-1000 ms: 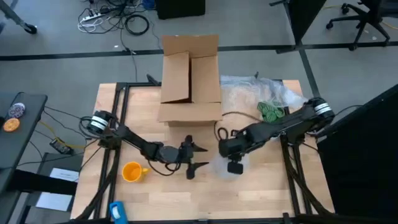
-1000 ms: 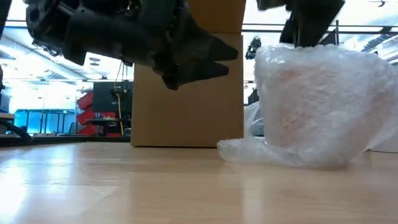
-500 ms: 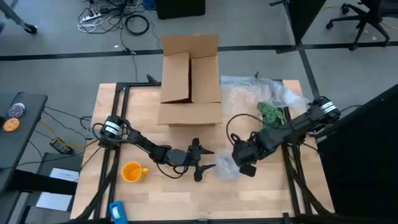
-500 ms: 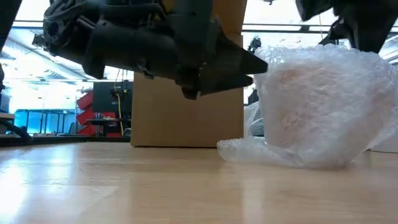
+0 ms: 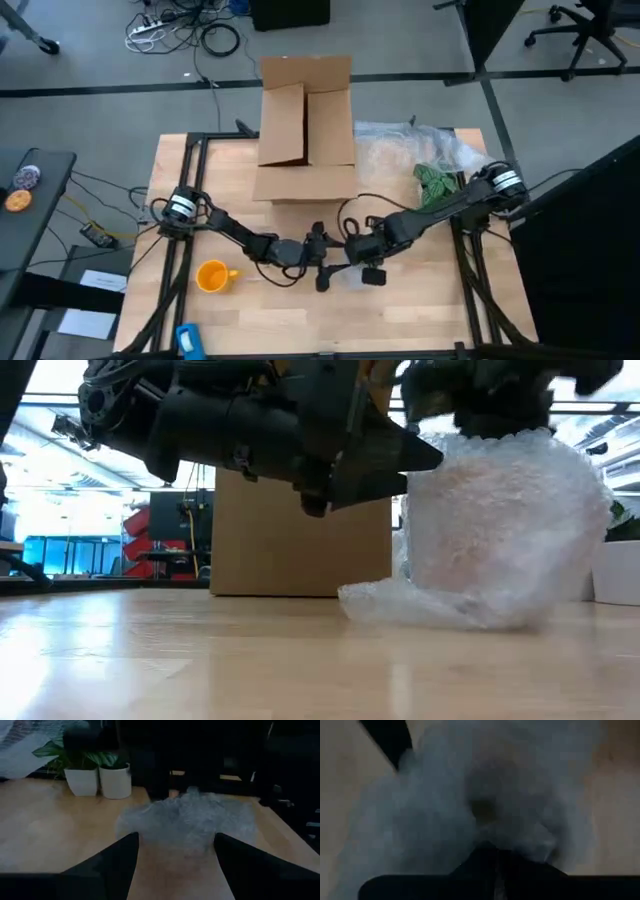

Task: Wrap mug
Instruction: Wrap the orange cup with the bubble wrap

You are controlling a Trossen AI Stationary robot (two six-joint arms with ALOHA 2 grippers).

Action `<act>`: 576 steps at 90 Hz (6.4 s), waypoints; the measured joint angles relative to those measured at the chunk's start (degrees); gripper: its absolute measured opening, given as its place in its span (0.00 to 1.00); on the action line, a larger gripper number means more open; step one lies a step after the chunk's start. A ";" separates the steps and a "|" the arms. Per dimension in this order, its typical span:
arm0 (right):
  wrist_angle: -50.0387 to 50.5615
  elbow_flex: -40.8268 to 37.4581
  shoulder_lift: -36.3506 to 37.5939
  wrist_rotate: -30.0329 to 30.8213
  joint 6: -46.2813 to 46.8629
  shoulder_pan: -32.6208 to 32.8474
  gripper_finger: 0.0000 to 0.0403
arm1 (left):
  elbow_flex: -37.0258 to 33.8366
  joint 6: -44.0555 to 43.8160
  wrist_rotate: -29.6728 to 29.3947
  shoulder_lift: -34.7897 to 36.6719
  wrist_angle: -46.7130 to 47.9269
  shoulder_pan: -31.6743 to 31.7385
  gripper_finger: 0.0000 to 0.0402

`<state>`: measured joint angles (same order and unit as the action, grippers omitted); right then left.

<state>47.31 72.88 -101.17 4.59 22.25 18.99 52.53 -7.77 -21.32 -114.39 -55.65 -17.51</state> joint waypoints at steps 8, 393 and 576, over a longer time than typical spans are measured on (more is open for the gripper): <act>-2.97 0.12 -3.68 -3.15 -2.67 -0.04 0.00 | 0.00 -0.08 0.23 0.00 0.20 0.21 0.62; 0.28 -0.45 3.51 -0.87 2.78 5.34 0.00 | 5.49 2.11 2.90 15.71 51.72 -7.27 0.62; 7.49 4.08 10.35 6.88 11.36 7.02 0.00 | 13.25 5.76 14.59 -3.93 14.61 0.41 0.62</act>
<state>54.80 76.95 -90.82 11.47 33.61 26.01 65.78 -2.01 -6.74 -118.32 -41.04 -17.10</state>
